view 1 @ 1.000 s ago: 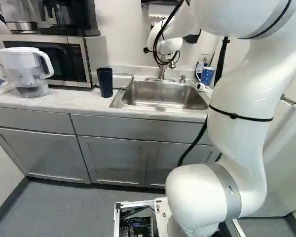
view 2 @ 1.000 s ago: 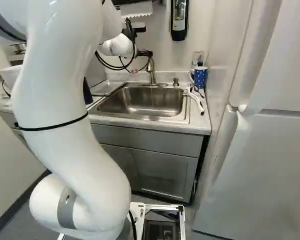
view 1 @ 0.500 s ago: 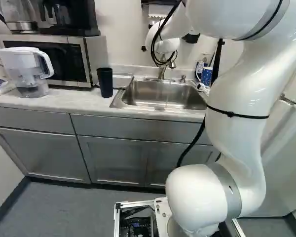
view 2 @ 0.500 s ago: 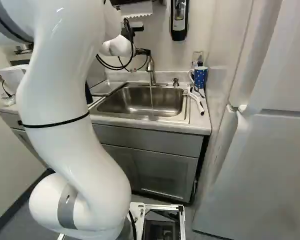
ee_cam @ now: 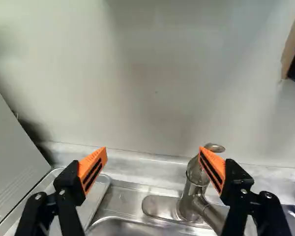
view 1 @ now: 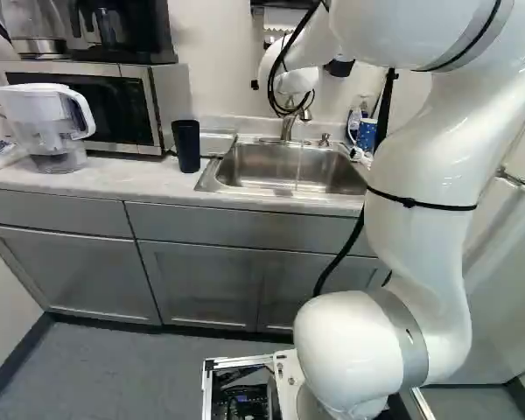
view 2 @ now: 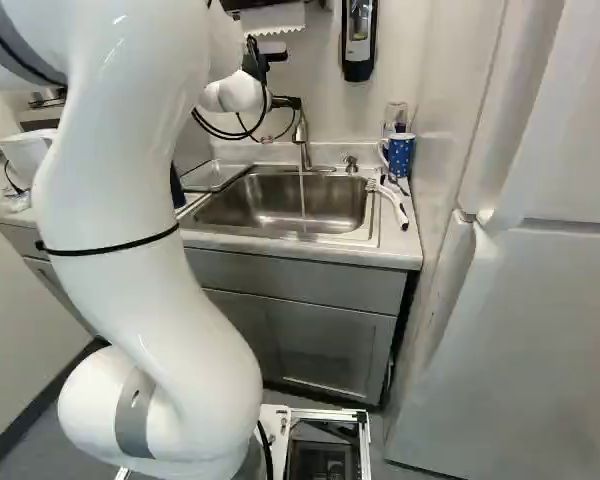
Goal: Rinse the cup and place it in the tray
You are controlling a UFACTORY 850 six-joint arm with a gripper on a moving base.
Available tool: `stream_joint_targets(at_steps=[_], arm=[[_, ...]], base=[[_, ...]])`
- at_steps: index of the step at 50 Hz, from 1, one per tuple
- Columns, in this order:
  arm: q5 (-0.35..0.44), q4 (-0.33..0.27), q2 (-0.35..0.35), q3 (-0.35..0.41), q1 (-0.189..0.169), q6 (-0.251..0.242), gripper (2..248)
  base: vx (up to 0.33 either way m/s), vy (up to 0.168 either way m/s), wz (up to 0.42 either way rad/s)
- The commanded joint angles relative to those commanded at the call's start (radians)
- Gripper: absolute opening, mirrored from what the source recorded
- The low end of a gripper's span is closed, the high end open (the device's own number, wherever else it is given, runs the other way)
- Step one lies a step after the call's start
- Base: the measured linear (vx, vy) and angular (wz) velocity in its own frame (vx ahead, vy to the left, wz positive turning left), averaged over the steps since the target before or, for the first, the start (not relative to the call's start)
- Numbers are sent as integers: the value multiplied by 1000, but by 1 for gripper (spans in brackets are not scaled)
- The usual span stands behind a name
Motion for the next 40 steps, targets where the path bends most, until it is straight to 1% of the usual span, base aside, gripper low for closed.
stream_joint_targets(at_steps=[6,20,28,40], arm=[[0,0,18,20,0,0,247],[0,0,84,93,-3,0,247],[0,0,116,127,-15,0,247],[0,0,154,167,-44,0,247]], base=[[0,0,0],[0,0,0],[0,0,0],[0,0,0]])
